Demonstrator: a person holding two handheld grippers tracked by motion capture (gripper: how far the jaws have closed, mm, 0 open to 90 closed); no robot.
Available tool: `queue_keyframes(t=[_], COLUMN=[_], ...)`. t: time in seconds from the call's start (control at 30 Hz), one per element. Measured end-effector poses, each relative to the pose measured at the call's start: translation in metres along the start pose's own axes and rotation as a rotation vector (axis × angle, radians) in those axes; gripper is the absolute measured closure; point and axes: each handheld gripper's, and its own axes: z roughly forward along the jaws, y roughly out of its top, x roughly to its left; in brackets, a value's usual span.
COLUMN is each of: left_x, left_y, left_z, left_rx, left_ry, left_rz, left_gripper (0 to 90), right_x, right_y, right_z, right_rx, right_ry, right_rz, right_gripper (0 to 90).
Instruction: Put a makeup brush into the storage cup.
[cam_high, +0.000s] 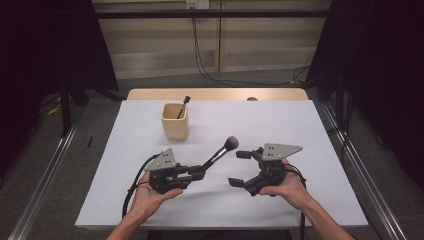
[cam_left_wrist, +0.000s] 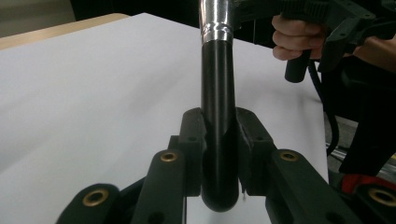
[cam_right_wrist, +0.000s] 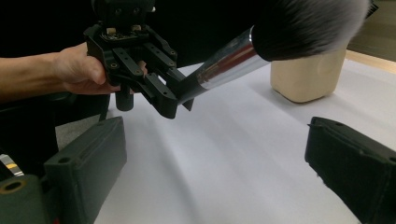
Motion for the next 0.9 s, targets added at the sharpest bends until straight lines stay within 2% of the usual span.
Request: queue_keyframes(t=[0.23,0.53,0.6,0.73,0.9], left_x=[-0.002,-0.002,-0.003,-0.005,-0.006], left_y=[0.003,0.007,0.009,0.008,0.007], left_z=[0.001,0.010,0.013,0.017,0.020], left_rx=[-0.020,-0.010,0.003,-0.015,-0.010], left_ry=[0.001,-0.009,-0.013,-0.025,-0.030], left_rz=[0.010,0.009,0.022,0.020,0.024], left_gripper=[74.6,74.6,74.6,74.6,74.7], right_x=[-0.001,-0.005,-0.005,-0.007,-0.007], right_y=[0.003,0.008,0.010,0.010,0.009], right_z=[0.002,0.005,0.004,0.003,0.004], right_rx=[-0.013,-0.048,-0.055,-0.063,-0.064], right_ry=[0.007,0.001,0.000,0.005,0.013], right_rz=[0.018,0.047,0.052,0.061,0.058], right_gripper=[8.9,24.2,26.1,33.0,43.5])
